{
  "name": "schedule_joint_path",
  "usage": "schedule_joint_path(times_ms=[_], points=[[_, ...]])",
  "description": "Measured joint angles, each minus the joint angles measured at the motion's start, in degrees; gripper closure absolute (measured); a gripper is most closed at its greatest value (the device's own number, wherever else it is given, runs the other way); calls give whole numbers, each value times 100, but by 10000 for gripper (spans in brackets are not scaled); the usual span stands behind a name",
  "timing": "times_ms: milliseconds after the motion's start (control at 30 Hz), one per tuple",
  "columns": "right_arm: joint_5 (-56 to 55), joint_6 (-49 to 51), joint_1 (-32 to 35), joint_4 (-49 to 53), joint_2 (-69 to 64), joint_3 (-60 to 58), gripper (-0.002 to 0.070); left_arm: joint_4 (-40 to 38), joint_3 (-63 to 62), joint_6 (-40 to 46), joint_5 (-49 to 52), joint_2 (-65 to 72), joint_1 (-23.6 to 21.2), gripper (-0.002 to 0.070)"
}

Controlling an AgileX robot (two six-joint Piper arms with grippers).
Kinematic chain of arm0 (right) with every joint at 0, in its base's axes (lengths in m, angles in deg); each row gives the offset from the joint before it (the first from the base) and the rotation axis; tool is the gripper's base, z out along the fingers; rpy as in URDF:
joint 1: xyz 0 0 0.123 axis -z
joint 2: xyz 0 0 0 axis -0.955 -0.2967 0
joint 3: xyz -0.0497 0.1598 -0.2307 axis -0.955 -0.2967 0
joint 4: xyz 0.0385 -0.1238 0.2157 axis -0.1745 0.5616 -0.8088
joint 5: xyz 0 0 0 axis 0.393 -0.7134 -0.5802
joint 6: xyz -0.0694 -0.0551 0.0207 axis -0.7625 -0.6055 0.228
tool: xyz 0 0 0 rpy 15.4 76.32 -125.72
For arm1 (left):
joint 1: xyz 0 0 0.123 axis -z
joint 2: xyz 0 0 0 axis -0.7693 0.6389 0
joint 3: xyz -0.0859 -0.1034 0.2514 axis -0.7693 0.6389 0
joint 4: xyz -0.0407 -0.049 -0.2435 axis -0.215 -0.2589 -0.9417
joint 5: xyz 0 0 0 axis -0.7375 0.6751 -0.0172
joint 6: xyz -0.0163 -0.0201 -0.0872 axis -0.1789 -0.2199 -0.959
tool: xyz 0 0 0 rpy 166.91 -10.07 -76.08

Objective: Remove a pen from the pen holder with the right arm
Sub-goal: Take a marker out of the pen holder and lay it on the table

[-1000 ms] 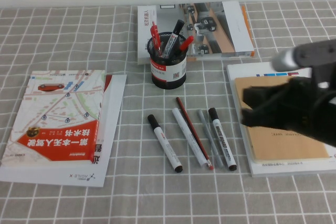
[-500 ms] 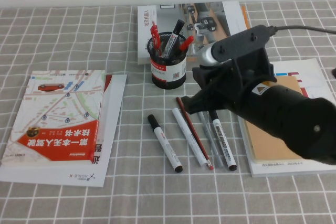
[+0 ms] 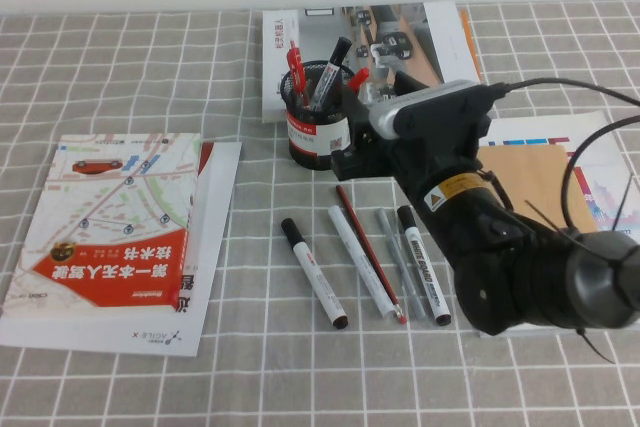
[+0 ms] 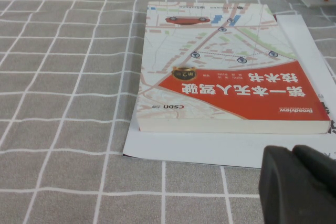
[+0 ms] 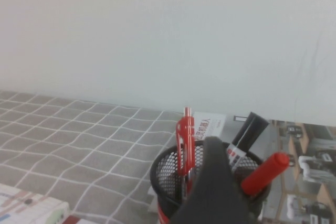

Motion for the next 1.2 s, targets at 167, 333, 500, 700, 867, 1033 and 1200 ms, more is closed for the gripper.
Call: schedule_joint_path(times_ms=[167, 333, 500, 700, 867, 1033, 1200], points=[[14, 101, 94, 119, -389, 344, 254, 0, 0, 0, 0, 0, 0, 678], [14, 149, 168, 133, -697, 655, 254, 0, 0, 0, 0, 0, 0, 678], [67, 154, 266, 133, -913, 975, 254, 0, 0, 0, 0, 0, 0, 678], [166, 154, 366, 133, -1147, 1320, 254, 0, 0, 0, 0, 0, 0, 678], [246, 154, 399, 133, -1296, 1544, 254, 0, 0, 0, 0, 0, 0, 678], [318, 154, 399, 119, -1500, 1791, 254, 0, 0, 0, 0, 0, 0, 678], [434, 154, 399, 98, -1601, 1895, 254, 0, 0, 0, 0, 0, 0, 678]])
